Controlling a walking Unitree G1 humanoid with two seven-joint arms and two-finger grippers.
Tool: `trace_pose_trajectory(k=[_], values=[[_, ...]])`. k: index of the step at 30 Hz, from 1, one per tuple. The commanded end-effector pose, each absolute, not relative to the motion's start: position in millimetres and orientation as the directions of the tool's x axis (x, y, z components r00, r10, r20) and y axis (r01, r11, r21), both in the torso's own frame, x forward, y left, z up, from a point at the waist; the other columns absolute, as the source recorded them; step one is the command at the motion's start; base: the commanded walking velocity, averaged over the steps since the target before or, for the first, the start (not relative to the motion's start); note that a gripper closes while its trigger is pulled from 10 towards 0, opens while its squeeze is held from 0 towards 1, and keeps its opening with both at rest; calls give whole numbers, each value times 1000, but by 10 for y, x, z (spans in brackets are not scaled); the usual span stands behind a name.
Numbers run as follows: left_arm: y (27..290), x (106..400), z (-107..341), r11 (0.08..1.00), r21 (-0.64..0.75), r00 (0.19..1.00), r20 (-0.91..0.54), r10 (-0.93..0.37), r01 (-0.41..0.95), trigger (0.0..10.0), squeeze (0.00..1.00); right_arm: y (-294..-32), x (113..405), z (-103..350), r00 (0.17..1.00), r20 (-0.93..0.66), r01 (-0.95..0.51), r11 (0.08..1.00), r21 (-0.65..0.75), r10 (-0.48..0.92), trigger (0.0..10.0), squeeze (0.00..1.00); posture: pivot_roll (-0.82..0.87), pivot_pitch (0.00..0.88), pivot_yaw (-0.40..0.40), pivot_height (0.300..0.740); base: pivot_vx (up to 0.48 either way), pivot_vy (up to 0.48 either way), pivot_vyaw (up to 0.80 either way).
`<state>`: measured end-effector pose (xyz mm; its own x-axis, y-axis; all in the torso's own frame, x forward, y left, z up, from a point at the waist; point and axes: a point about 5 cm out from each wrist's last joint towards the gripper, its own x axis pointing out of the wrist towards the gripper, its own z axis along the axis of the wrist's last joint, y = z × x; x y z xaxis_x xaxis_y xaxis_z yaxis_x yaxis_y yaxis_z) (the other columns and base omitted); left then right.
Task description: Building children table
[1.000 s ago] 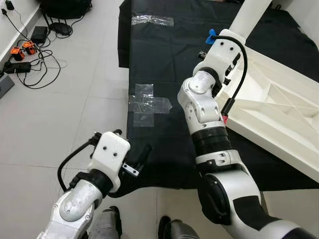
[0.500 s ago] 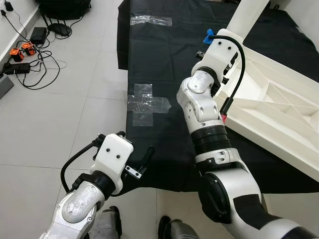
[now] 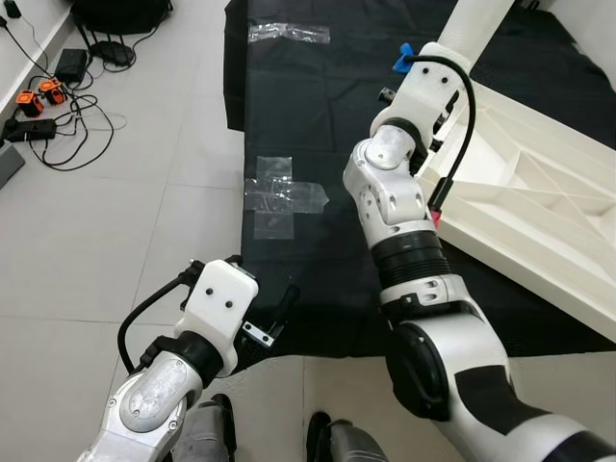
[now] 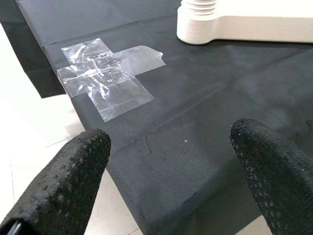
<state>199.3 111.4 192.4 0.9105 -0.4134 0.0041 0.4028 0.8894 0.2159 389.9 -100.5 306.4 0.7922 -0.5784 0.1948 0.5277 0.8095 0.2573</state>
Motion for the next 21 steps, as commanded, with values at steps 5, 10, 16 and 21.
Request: trace_pose_trajectory(k=[5,10,16,21], values=[[1105,1974,1860,880,222,905,-25,-425,419,10000,0,-1174,3882,3282,739,254,549,777,309,-623,10000,0,99,260,-125,740,0,0,0],[1105,1973,1861,880,223,905,-25,-426,420,10000,0,-1167,3894,3178,751,223,557,777,292,-622,10000,0,98,263,-123,740,0,0,0],[1100,1971,1864,879,222,904,-24,-427,421,10000,0,-1105,3896,2825,786,137,566,791,234,-603,10000,0,102,267,-121,740,0,0,0],[1077,1968,1870,876,216,900,-24,-436,430,10000,0,-1045,3888,2619,812,63,560,805,197,-580,10000,0,102,269,-122,740,0,0,0]])
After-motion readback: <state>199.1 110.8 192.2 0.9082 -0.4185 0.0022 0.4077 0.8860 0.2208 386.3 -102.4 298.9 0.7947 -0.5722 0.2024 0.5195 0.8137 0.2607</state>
